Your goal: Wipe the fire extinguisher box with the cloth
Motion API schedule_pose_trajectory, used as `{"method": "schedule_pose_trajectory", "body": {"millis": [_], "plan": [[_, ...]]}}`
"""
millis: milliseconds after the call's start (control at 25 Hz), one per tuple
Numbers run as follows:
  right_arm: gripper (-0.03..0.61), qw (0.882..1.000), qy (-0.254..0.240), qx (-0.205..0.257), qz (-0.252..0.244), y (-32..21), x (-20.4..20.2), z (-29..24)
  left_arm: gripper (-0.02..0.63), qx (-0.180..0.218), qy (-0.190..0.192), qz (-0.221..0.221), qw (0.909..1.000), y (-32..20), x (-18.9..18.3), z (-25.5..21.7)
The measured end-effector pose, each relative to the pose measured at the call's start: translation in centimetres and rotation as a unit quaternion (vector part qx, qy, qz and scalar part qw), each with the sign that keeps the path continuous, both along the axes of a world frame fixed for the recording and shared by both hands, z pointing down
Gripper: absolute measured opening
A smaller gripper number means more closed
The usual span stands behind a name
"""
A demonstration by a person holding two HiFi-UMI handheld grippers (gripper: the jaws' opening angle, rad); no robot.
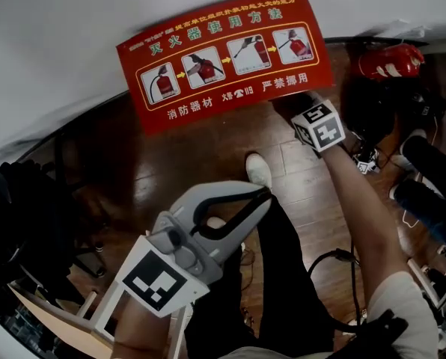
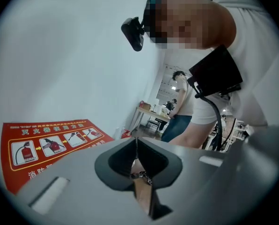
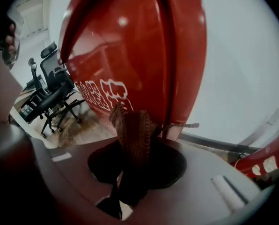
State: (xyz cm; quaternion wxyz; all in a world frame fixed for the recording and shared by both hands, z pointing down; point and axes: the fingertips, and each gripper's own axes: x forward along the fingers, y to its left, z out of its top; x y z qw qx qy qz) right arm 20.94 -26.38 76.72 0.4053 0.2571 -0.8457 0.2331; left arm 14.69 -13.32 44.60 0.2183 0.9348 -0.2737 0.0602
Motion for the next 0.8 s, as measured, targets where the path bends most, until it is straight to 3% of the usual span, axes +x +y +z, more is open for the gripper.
{"method": "schedule_pose_trajectory", "body": {"millis": [200, 480, 600, 800], "plan": [[0.094, 0.999, 0.028, -0.025, -0.013, 0.4, -1.1, 6.4, 0.011, -0.009, 0.004, -0.018, 0.9998, -0.8, -1.0, 3.2], [0.094, 0.994, 0.06, -0.083, 0.024, 1.2, -0.3, 15.6, 0.011, -0.017, 0.009, -0.032, 0.9993, -0.8, -2.2, 6.7], [0.094, 0.994, 0.075, -0.081, 0.018, 1.8, -0.8, 13.2, 0.012, -0.016, 0.012, -0.038, 0.9991, -0.3, -2.6, 6.7], [0.094, 0.998, 0.034, -0.05, -0.01, 4.1, -1.7, 7.0, 0.012, -0.01, 0.018, -0.043, 0.9989, 1.5, -3.1, 4.4]]}}
